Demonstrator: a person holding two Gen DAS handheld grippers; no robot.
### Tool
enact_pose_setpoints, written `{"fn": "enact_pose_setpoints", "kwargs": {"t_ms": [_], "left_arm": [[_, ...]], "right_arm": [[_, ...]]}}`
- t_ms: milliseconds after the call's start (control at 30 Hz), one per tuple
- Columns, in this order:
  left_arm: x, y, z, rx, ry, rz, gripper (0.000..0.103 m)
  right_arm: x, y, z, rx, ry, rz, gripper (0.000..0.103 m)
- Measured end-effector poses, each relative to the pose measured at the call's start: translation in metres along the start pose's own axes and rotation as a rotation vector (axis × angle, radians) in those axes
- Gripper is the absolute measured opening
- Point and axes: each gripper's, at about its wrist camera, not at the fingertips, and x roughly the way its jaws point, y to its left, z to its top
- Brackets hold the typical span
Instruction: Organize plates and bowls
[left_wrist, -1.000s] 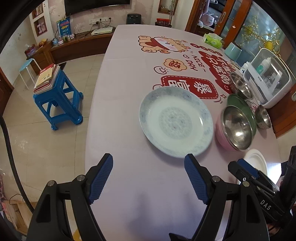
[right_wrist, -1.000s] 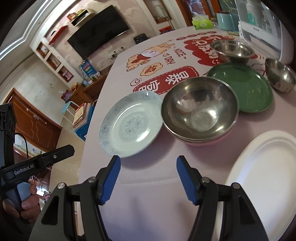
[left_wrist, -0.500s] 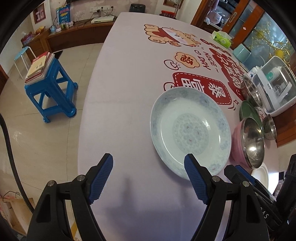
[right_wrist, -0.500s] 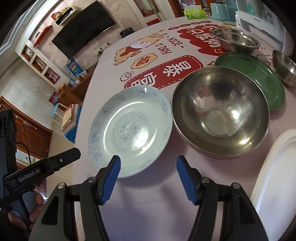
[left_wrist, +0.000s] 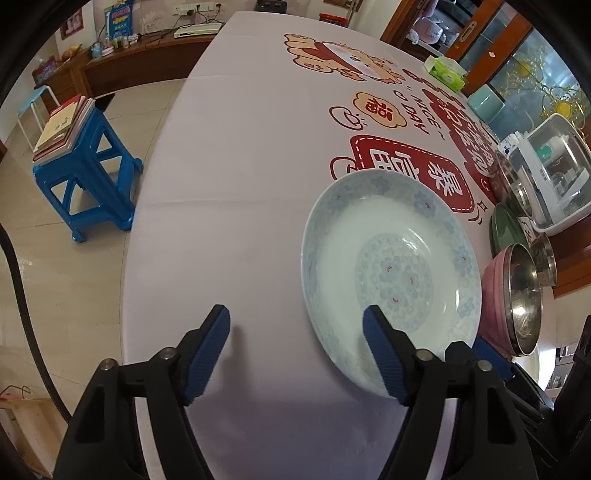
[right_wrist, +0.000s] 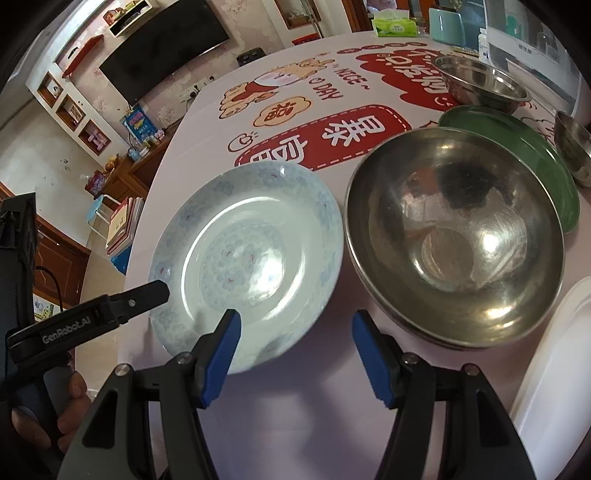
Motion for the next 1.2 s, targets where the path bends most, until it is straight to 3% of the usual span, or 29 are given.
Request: {"fn": "enact_pose_setpoints", "kwargs": {"t_ms": [100,233,333,467,633,800,1200], "left_arm": [[0.006,0.000,0.002,0.011,0.005,-0.007,0.063],[0.014,-0.004,0.003,0.032,0.010,-0.007,0.058],[0.019,-0.010,0.003,0.062,-0.010,0.010,0.055],[0.019,-0.012,0.004,0.077,-0.036,0.011,0.044],[0.020,-0.015,0.003,0.099,-0.058,0.006,0.037],[0.021,-0.018,0.003,0.110,-0.060,-0.012,0.025],[0.021,-0.018,0.003,0.132,-0.049,-0.025,0.024]], "right_arm": [[0.002,0.003,0.000,-0.020,-0.023,0.004,0.060],[0.005,0.006,-0.001,-0.038,-0.054,-0.002,0.048],[0.007,0.006,-0.003,-0.038,-0.077,-0.026,0.041],[0.009,0.002,-0.002,-0.025,-0.089,-0.044,0.029],[0.014,-0.002,-0.002,-0.026,-0.089,-0.054,0.022],[0.014,-0.001,-0.004,-0.029,-0.104,-0.050,0.021],[0.016,-0.004,-0.001,-0.023,-0.087,-0.031,0.020]]}}
